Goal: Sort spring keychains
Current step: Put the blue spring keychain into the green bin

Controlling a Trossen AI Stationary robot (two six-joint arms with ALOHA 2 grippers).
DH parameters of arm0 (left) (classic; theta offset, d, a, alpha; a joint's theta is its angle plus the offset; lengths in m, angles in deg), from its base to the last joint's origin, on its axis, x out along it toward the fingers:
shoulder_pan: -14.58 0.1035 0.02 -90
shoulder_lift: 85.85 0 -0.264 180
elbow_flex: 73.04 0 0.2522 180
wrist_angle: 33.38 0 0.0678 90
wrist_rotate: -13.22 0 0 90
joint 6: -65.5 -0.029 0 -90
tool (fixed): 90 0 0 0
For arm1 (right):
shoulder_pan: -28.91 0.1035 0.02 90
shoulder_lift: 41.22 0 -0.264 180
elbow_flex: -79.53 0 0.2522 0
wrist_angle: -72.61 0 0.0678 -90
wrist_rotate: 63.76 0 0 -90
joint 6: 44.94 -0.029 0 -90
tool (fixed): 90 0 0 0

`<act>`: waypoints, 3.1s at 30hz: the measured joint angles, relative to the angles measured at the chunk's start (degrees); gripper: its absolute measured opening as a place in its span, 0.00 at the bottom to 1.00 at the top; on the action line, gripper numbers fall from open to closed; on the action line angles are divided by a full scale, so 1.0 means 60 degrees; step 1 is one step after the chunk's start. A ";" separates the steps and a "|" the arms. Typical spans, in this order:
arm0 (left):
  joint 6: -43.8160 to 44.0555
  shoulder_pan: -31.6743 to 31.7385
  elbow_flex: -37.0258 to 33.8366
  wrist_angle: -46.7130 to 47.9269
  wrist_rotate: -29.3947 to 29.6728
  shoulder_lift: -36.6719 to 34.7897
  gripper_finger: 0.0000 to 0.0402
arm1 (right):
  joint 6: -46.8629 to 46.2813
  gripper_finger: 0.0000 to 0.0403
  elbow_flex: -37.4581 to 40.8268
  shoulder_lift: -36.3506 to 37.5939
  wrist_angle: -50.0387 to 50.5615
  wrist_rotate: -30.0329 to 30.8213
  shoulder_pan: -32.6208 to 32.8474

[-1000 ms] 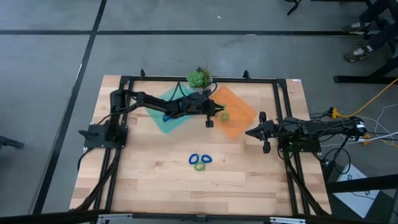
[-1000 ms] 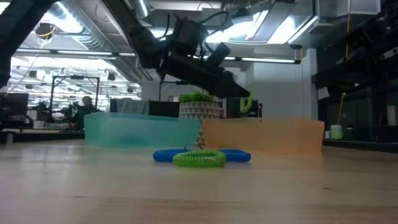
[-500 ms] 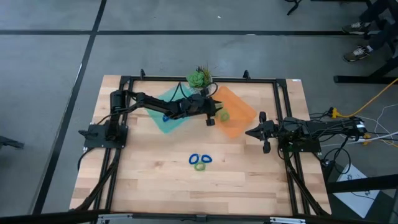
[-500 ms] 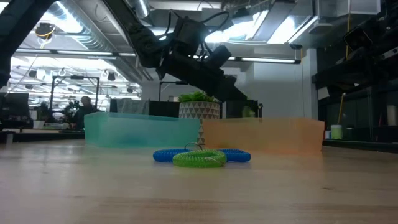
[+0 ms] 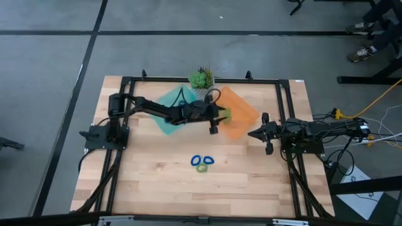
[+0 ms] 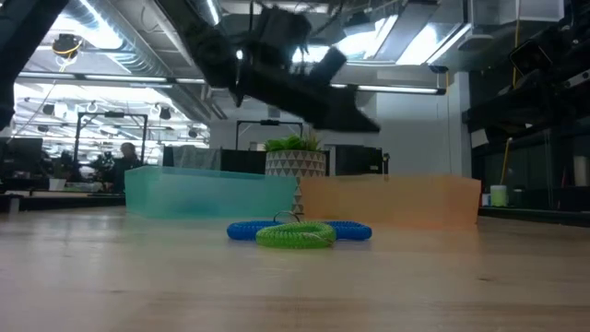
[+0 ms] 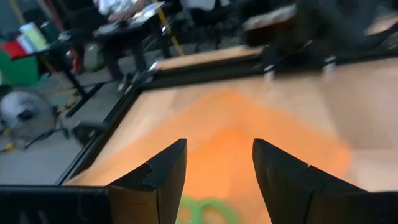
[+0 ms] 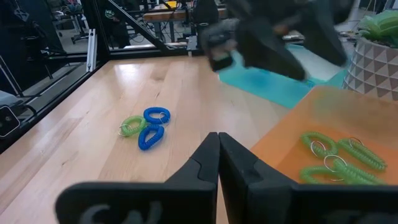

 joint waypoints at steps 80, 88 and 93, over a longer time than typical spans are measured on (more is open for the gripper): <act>0.6356 -0.6646 0.0007 0.7822 -0.1444 -0.3400 0.45 | -0.0004 0.02 0.0000 0.0000 -0.0004 0.0000 -0.0002; 0.7309 -0.6896 0.0007 0.8436 -0.1367 -0.3400 0.45 | 0.0000 0.02 0.0000 0.0000 -0.0001 0.0000 0.0001; 0.7549 -0.7172 0.0007 0.8699 -0.0981 -0.3400 0.45 | -0.0004 0.02 0.0000 0.0000 -0.0002 0.0000 -0.0002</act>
